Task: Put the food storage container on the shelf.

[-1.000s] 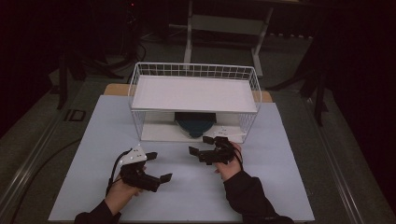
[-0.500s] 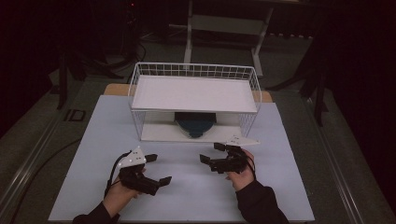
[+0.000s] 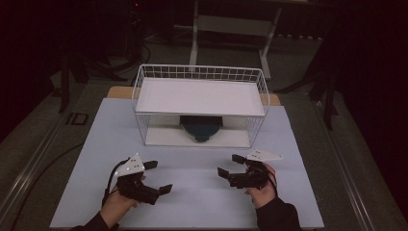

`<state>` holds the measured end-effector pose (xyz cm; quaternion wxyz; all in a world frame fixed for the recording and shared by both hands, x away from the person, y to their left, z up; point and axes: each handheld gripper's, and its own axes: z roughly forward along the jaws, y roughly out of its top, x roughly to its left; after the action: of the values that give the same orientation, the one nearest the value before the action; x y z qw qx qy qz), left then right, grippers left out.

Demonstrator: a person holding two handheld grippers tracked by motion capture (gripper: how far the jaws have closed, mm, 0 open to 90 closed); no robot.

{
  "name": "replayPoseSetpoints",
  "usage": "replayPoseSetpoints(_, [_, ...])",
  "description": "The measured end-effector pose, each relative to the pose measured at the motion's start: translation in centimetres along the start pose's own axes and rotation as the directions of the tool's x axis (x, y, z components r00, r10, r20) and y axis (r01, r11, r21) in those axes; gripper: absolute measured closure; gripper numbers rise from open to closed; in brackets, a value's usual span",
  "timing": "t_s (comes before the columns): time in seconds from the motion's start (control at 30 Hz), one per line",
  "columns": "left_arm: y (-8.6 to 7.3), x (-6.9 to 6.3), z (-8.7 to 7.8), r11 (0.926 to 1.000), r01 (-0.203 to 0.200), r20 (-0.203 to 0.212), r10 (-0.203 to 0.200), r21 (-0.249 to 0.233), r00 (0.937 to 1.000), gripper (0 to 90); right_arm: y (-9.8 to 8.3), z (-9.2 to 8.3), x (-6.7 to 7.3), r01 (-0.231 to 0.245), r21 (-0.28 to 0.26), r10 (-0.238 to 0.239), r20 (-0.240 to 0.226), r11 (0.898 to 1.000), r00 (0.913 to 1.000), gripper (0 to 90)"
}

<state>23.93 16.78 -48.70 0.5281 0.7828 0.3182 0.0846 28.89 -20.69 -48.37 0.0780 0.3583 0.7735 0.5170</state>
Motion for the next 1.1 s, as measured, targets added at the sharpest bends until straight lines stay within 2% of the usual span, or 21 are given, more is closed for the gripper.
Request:
replayPoseSetpoints(0.47, [-0.4,-0.1,-0.6,1.0,0.0,-0.003,0.0,-0.003,1.0,0.4,-2.0,-3.7,-0.3,0.021,-0.006,-0.021,0.032,1.0,0.9993,14.6])
replayPoseSetpoints(0.67, [-0.6,0.0,-0.5,1.0,0.002,-0.002,-0.002,0.005,1.0,0.4,-2.7,-4.8,-0.6,0.035,-0.002,-0.034,0.029,0.999,0.999,14.6])
replayPoseSetpoints(0.83, [-0.6,0.0,-0.4,1.0,0.002,0.0,-0.002,0.006,1.0,0.4,-3.5,-5.9,-1.1,0.026,0.0,-0.026,0.041,1.0,0.9988,15.0])
replayPoseSetpoints(1.1, [-0.7,-0.1,-0.3,0.9999,-0.01,0.005,0.01,0.005,0.9999,0.4,-4.8,-5.8,-1.6,0.014,0.031,-0.015,0.036,0.999,0.9993,15.1])
